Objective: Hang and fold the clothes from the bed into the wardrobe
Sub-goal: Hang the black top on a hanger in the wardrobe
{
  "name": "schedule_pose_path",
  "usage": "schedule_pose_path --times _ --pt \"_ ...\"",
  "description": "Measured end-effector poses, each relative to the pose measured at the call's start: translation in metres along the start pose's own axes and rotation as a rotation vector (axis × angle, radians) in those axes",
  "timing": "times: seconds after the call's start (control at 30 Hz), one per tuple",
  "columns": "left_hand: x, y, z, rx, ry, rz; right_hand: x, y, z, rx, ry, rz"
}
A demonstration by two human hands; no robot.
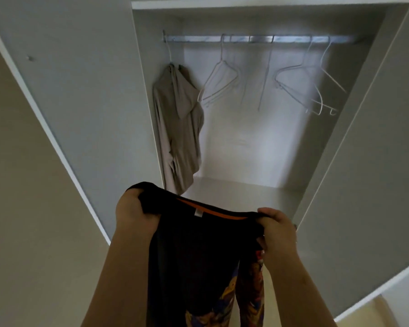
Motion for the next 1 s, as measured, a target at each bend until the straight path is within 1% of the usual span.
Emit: schedule_pose_path --times 0.13,0.2,0.27,0.3,0.37,0.4,0.43,0.47,0.5,0.53,0.57,0.63,0.7,0.83,1.0 --pt "-0.051 -0.049 -0.023 0.035 -0.085 0.144 -0.061 -0.043 0.022 0.082 0.048 0.034" --pt "-0.078 -0.079 -0.040 0.065 -0.085 0.189 -0.092 -0.072 0.037 0.095 0.051 0.060" --pt "-0.104 -0.101 -0.064 0.107 -0.125 0.170 -0.119 -0.103 0.053 0.121 0.059 0.094" --pt "-0.115 -0.109 -0.074 0.153 -0.122 0.113 -0.133 -0.118 0.061 0.136 0.066 0.108" --pt "-0.137 -0.127 -0.091 0.151 -0.189 0.129 -0.158 -0.145 0.073 0.157 0.080 0.129" --pt "-0.144 -0.138 -0.098 0.105 -0.203 0.154 -0.169 -0.157 0.076 0.174 0.082 0.138" --pt "-0.157 -0.143 -0.104 0.054 -0.223 0.143 -0.179 -0.168 0.078 0.201 0.084 0.152" --pt "-0.166 -0.150 -0.106 0.020 -0.199 0.136 -0.188 -0.178 0.079 0.233 0.083 0.168" --pt "-0.176 -0.157 -0.107 -0.030 -0.183 0.111 -0.197 -0.187 0.080 0.256 0.083 0.186" --pt "-0.181 -0.162 -0.112 -0.075 -0.215 0.076 -0.205 -0.196 0.081 0.269 0.085 0.204" --pt "-0.192 -0.165 -0.113 -0.062 -0.210 0.055 -0.212 -0.206 0.083 0.276 0.095 0.221" --pt "-0.207 -0.173 -0.112 -0.004 -0.150 0.038 -0.227 -0.228 0.091 0.292 0.140 0.264" --pt "-0.227 -0.178 -0.112 0.007 -0.123 0.009 -0.242 -0.250 0.102 0.309 0.209 0.291" --pt "-0.268 -0.194 -0.120 0.025 -0.130 -0.020 -0.277 -0.296 0.131 0.338 0.358 0.341" --pt "-0.318 -0.232 -0.136 0.011 -0.111 -0.016 -0.330 -0.352 0.171 0.490 0.546 0.355"
Point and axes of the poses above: each hand's wrist, its own x-axis away from the middle knuckle, its own y-axis out of the back of the hand, z = x × y, the point moved 9 cm from there along -x, towards the middle knuckle, and after that the axes turned 5 degrees about -x, right-handed, at the moved point
